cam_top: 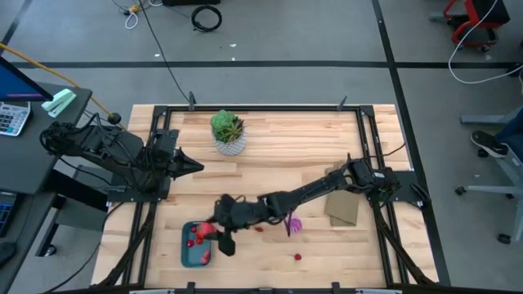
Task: Pick and placing Produce into tupperware
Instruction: Put the dragonfruit into the bin
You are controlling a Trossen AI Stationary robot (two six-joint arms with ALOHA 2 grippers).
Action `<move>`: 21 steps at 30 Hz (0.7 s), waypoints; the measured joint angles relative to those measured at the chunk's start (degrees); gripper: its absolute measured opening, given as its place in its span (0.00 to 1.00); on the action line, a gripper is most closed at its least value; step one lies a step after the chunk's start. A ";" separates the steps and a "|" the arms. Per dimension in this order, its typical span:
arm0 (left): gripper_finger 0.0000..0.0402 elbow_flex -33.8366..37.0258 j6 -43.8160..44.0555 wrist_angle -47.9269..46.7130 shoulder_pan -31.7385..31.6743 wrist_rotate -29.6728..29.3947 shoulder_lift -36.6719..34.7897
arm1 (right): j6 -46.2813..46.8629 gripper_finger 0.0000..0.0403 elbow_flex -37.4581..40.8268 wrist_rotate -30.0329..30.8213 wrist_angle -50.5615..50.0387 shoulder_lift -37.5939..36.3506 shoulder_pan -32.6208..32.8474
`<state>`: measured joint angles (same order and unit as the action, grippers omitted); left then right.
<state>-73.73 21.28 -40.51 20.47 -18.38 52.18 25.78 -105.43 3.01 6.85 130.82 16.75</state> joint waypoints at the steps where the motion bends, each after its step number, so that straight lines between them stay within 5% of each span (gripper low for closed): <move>1: 0.03 0.00 0.56 0.02 0.00 -0.02 0.00 | -1.51 0.58 0.00 0.00 2.17 0.00 -0.46; 15: 0.04 0.00 0.84 0.01 0.00 -0.02 0.00 | -2.33 0.58 0.08 -9.01 7.15 2.68 -3.62; 21: 0.02 -0.09 12.53 -8.72 1.81 1.84 -0.02 | -1.40 0.58 0.13 -9.47 6.59 4.02 -2.96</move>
<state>-73.82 33.81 -49.23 22.28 -16.54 52.16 24.38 -105.30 -6.47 13.44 134.85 13.80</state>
